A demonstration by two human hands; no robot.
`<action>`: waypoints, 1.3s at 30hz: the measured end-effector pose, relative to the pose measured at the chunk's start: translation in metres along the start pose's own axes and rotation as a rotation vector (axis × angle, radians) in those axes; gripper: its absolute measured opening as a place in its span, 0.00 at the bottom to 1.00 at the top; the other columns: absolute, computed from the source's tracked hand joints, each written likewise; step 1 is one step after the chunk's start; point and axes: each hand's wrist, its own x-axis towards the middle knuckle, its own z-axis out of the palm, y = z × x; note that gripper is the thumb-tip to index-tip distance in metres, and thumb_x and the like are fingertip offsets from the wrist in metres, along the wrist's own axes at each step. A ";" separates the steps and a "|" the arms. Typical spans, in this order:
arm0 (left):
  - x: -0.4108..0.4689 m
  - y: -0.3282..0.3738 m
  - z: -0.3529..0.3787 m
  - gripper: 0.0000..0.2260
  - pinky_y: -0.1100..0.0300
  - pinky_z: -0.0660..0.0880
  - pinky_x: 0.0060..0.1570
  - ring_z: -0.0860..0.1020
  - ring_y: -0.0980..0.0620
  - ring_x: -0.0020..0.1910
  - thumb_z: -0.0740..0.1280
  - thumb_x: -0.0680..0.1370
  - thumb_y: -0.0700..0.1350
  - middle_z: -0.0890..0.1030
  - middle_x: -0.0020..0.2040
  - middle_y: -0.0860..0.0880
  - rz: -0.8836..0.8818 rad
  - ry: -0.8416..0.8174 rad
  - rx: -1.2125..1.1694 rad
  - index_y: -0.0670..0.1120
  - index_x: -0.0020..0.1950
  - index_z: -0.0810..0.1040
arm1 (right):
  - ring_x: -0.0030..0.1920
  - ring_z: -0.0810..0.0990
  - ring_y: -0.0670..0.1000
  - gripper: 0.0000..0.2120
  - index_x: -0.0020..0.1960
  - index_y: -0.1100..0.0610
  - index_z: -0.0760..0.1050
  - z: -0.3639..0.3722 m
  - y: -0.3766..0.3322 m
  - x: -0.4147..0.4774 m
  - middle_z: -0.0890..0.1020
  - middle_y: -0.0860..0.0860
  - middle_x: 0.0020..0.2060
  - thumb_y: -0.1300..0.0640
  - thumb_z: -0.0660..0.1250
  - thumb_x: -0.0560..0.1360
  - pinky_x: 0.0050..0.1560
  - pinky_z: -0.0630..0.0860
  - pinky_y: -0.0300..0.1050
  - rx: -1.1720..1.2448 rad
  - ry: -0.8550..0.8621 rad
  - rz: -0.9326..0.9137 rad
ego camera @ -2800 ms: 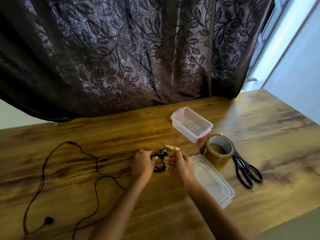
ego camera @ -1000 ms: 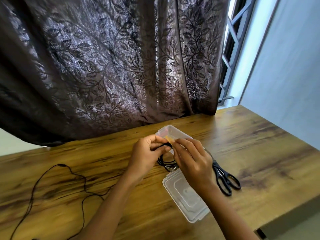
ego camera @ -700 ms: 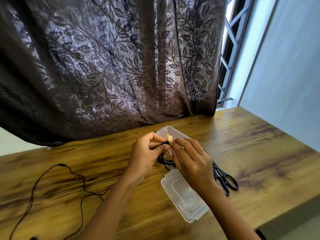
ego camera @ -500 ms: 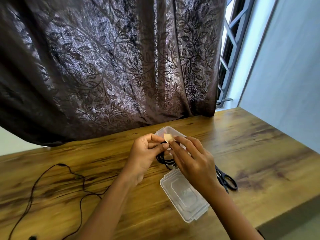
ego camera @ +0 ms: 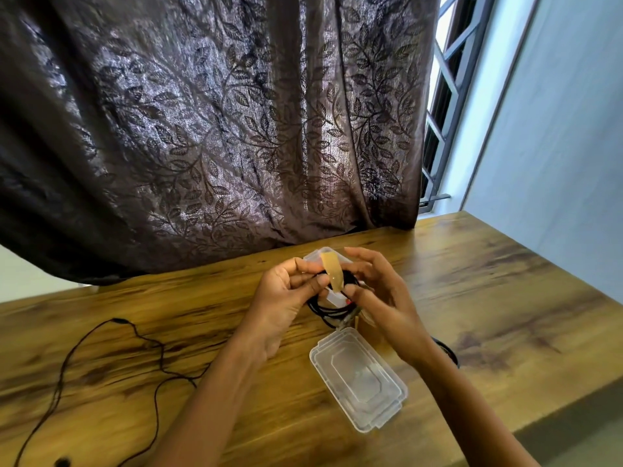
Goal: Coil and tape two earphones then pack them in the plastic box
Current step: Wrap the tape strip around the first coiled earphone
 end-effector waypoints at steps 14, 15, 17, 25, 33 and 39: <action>-0.008 0.008 -0.007 0.05 0.68 0.76 0.37 0.79 0.58 0.32 0.66 0.72 0.34 0.82 0.32 0.50 0.034 -0.131 0.007 0.42 0.43 0.73 | 0.45 0.83 0.53 0.17 0.54 0.65 0.70 -0.014 -0.011 0.011 0.81 0.60 0.48 0.71 0.69 0.67 0.45 0.80 0.42 0.088 -0.125 0.116; -0.009 0.009 -0.007 0.05 0.67 0.76 0.38 0.79 0.58 0.32 0.66 0.72 0.34 0.82 0.33 0.50 0.025 -0.145 -0.006 0.42 0.44 0.72 | 0.45 0.83 0.53 0.17 0.53 0.65 0.71 -0.014 -0.012 0.010 0.82 0.59 0.46 0.69 0.69 0.66 0.44 0.80 0.42 0.110 -0.122 0.129; -0.010 0.009 -0.008 0.06 0.67 0.77 0.39 0.79 0.56 0.33 0.67 0.70 0.36 0.82 0.34 0.49 0.000 -0.155 -0.042 0.42 0.45 0.72 | 0.43 0.84 0.52 0.15 0.52 0.64 0.72 -0.014 -0.013 0.010 0.84 0.56 0.44 0.68 0.69 0.66 0.42 0.80 0.41 0.145 -0.111 0.148; -0.011 0.014 0.004 0.15 0.57 0.75 0.48 0.78 0.55 0.38 0.72 0.64 0.45 0.81 0.39 0.47 -0.089 -0.039 -0.048 0.42 0.48 0.75 | 0.42 0.84 0.52 0.14 0.50 0.67 0.73 -0.012 -0.015 0.012 0.85 0.55 0.40 0.67 0.69 0.66 0.42 0.82 0.45 0.129 -0.060 0.145; -0.008 0.011 0.001 0.09 0.66 0.77 0.40 0.81 0.56 0.37 0.72 0.69 0.35 0.83 0.40 0.47 -0.022 0.027 0.140 0.44 0.46 0.76 | 0.41 0.84 0.52 0.12 0.53 0.70 0.72 -0.010 -0.018 0.007 0.85 0.55 0.41 0.72 0.64 0.70 0.40 0.81 0.41 0.168 -0.050 0.185; -0.008 0.012 0.000 0.08 0.66 0.77 0.39 0.79 0.55 0.35 0.70 0.70 0.34 0.82 0.41 0.44 -0.029 0.003 0.148 0.41 0.47 0.77 | 0.37 0.84 0.50 0.10 0.51 0.67 0.73 -0.010 -0.019 0.008 0.84 0.54 0.37 0.74 0.64 0.70 0.37 0.80 0.39 0.171 -0.061 0.248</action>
